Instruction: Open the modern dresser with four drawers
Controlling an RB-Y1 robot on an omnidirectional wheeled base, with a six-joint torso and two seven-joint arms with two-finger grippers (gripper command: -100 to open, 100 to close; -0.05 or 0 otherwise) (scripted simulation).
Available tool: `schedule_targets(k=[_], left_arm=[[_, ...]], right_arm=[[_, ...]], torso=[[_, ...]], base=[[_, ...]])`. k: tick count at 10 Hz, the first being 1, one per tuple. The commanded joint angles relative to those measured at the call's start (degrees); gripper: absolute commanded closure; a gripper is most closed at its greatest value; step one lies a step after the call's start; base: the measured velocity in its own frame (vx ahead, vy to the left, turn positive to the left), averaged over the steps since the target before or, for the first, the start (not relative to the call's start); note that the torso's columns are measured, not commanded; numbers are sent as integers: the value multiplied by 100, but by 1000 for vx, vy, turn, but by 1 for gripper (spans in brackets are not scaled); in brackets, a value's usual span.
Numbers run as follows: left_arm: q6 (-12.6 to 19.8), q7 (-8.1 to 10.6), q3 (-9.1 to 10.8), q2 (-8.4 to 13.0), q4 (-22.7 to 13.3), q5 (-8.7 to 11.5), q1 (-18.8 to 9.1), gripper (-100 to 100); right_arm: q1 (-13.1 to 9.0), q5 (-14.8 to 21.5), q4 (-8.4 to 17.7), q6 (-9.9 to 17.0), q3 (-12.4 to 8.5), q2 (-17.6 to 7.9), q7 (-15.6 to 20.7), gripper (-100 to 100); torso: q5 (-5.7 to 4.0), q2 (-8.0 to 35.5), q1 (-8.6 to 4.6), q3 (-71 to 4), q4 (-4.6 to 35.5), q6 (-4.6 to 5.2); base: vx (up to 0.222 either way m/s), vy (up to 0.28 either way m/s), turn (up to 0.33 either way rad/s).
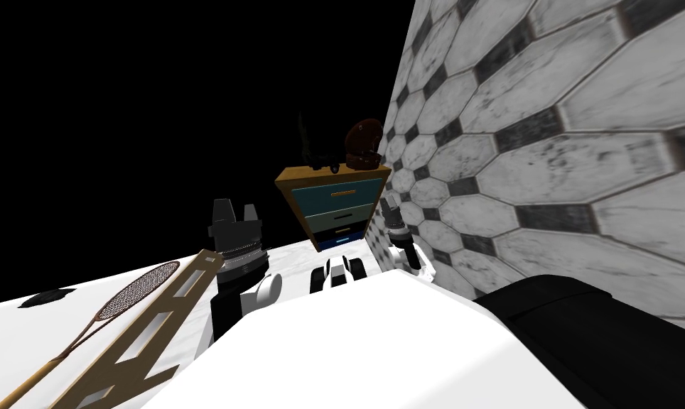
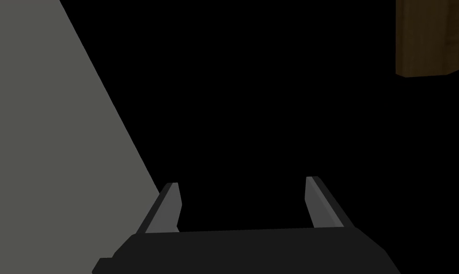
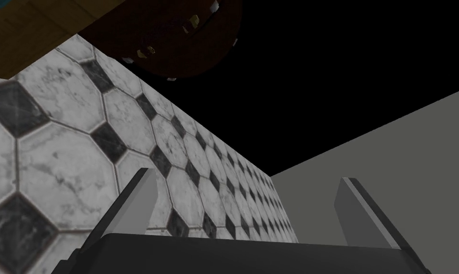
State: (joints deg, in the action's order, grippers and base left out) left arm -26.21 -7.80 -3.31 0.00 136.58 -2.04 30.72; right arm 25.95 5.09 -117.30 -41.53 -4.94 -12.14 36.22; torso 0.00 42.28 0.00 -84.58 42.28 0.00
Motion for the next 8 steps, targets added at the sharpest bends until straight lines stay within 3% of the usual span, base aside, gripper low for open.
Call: schedule_targets(k=[1,3,4,6,7,8], left_arm=[[0,0,0,0,0,0,0,0],[0,0,0,0,0,0,0,0],[0,0,0,0,0,0,0,0],[0,0,0,0,0,0,0,0],[0,0,0,0,0,0,0,0],[0,0,0,0,0,0,0,0]], right_arm=[[-27,146,212,-144,-48,-62,414,-100],[-27,146,212,-144,-48,-62,661,-100],[-57,279,411,-271,-90,-106,855,-100],[-57,279,411,-271,-90,-106,1129,-100],[-89,415,615,-398,-135,-144,1313,-100],[-89,415,615,-398,-135,-144,1465,-100]], torso=[[-1,2,-2,1,0,0],[1,0,2,0,0,0],[-1,1,-3,1,0,0],[0,0,1,1,0,0],[-1,1,-4,0,0,0],[0,0,2,0,0,-1]], base=[[4,32,31],[4,24,10],[1,31,37],[5,24,8],[7,34,37],[9,35,18]])
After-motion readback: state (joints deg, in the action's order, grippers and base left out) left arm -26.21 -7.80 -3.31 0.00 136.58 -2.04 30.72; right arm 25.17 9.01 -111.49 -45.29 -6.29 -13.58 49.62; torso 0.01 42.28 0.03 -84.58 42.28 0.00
